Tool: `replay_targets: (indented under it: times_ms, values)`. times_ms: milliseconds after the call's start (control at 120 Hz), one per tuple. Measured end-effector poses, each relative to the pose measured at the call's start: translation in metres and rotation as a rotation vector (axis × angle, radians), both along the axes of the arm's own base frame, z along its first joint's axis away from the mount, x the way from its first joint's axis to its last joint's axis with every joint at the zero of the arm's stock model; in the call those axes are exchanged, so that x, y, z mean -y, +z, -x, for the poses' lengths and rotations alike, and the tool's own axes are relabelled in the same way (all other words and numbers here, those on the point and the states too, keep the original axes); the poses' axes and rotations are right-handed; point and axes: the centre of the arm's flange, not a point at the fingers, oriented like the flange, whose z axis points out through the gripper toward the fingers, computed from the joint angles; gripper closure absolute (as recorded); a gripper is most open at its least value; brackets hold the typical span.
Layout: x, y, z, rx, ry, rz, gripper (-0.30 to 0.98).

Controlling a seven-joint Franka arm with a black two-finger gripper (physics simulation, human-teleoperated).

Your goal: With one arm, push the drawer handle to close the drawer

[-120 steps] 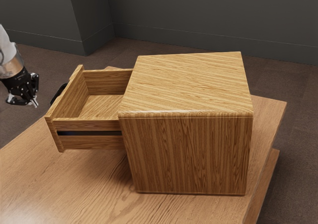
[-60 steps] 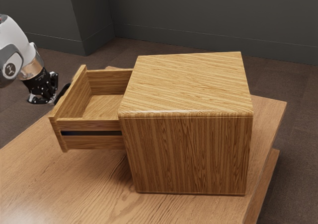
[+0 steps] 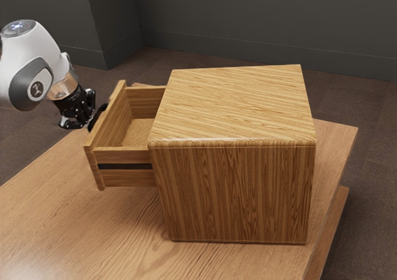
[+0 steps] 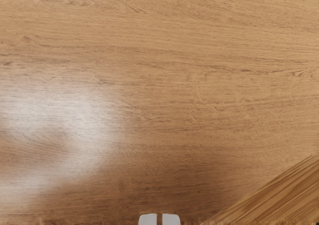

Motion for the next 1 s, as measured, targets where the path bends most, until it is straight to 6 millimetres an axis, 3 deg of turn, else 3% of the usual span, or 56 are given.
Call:
replay_targets:
  times_ms: [117, 375, 583, 750, 1000]
  values:
    - [0.015, -0.001, -0.006, 0.010, -0.010, 0.009, 0.79]
    - [0.036, 0.002, -0.040, 0.034, -0.010, 0.024, 0.78]
    - [0.058, 0.002, -0.045, 0.042, -0.005, 0.058, 0.79]
    - [0.078, 0.004, -0.062, 0.057, -0.021, 0.070, 0.78]
    - [0.112, 0.001, -0.064, 0.059, -0.042, 0.086, 0.79]
